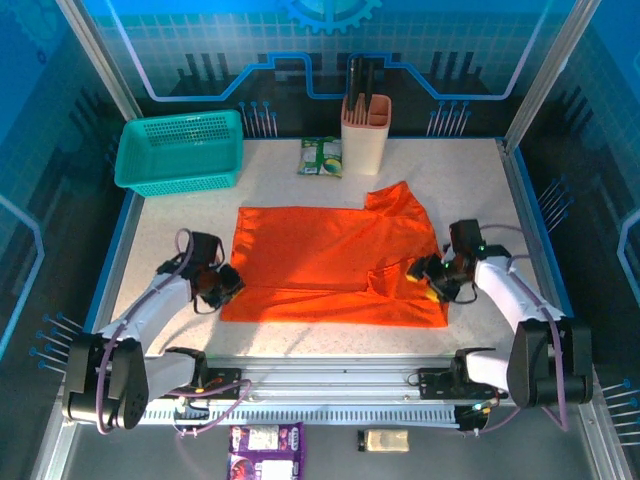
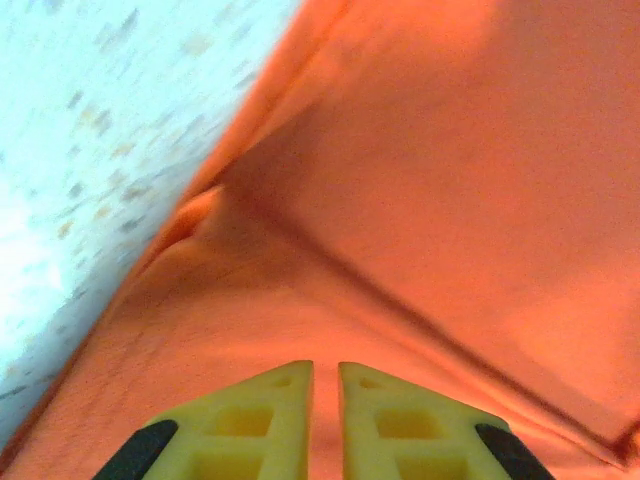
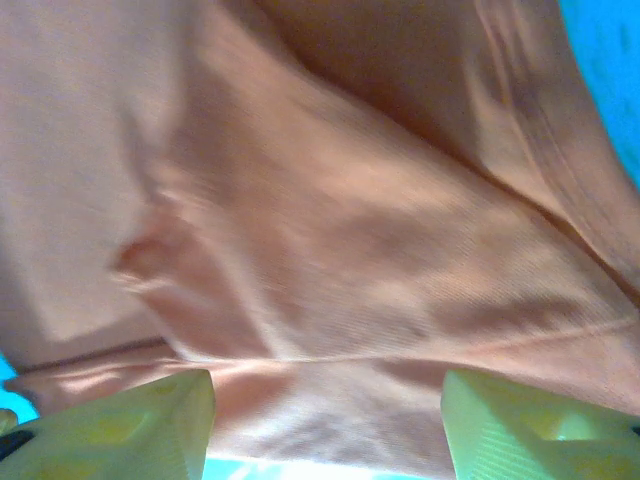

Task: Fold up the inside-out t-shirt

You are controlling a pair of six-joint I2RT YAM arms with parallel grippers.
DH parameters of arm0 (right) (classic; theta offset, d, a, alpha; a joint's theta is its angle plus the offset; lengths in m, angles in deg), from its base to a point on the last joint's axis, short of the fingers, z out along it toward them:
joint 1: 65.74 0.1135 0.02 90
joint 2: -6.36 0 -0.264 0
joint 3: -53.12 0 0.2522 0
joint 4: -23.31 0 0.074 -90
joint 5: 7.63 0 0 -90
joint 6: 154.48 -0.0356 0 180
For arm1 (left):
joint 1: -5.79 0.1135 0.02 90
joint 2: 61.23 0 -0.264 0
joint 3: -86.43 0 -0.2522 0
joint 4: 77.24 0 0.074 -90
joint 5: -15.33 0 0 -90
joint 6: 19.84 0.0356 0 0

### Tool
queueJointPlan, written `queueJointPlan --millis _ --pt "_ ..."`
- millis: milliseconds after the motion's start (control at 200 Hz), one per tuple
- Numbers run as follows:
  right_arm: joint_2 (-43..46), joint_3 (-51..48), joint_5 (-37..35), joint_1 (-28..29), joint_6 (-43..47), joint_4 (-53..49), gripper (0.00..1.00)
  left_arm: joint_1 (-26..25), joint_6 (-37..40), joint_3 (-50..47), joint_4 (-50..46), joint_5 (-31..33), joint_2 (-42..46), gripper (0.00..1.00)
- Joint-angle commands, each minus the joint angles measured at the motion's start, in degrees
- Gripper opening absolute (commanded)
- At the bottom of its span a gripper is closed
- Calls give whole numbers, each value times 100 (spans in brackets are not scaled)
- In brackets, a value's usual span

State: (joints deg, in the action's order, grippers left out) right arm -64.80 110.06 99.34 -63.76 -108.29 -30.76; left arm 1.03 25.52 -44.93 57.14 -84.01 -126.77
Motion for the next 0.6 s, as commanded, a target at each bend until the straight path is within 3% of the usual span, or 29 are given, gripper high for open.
queueJointPlan --millis 0,265,595 --pt "-245 904 -356 62 869 -379 61 67 553 657 -290 178 -122 18" --pt "-1643 2842 -733 45 2364 -303 58 131 1324 1576 12 93 -1154 22" --pt "-4284 5466 -612 9 3333 -738 48 413 1790 2294 132 -172 -2003 26"
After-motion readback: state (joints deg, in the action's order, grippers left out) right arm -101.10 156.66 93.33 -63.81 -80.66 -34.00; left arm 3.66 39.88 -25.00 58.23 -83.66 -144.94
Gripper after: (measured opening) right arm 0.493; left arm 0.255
